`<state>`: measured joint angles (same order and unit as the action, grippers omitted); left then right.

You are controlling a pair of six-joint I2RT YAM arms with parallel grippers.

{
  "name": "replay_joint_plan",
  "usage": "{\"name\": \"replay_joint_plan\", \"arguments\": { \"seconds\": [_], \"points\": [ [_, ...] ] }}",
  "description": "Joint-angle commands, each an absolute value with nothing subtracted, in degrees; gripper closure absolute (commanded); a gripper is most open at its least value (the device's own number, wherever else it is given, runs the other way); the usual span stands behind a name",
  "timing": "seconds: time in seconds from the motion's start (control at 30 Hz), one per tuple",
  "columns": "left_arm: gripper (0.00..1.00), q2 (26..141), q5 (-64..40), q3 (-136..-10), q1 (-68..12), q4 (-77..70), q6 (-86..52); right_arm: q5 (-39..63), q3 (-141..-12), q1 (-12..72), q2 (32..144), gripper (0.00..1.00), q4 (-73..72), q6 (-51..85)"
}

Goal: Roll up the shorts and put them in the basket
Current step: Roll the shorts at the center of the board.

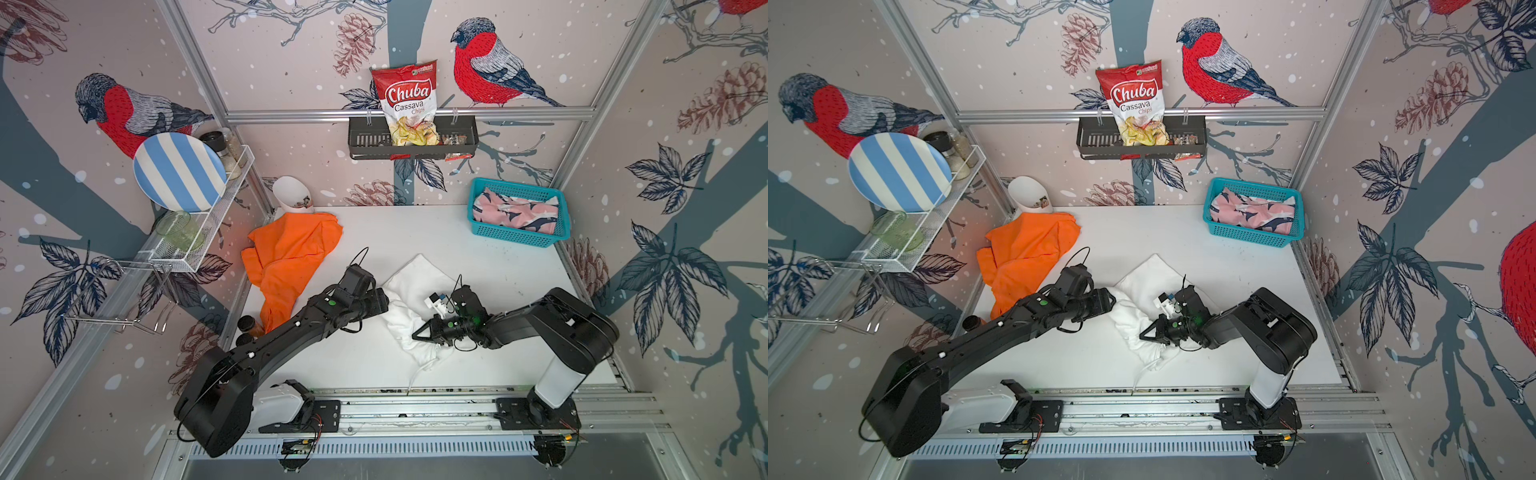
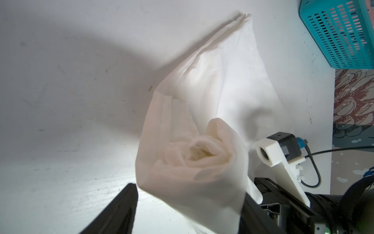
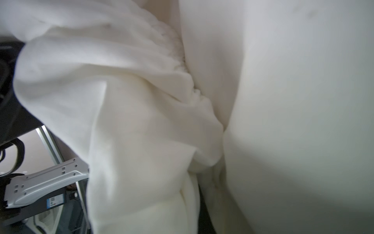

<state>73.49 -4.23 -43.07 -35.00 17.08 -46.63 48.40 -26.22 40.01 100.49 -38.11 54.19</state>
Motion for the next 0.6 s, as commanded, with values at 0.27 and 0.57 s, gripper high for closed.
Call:
{"name": "replay_joint_plan", "arguments": {
  "seconds": [0.27,0.57],
  "points": [
    [0.51,89.7,0.6,-48.5,-34.0,12.4,-42.4,31.9,-30.0,41.8,93.8,0.55,-12.0,41.2],
    [0.55,93.3,-0.4,-49.9,-33.1,11.7,-39.7,-16.7,-51.3,59.7,85.0,0.00,29.3,34.2]
  ]
}}
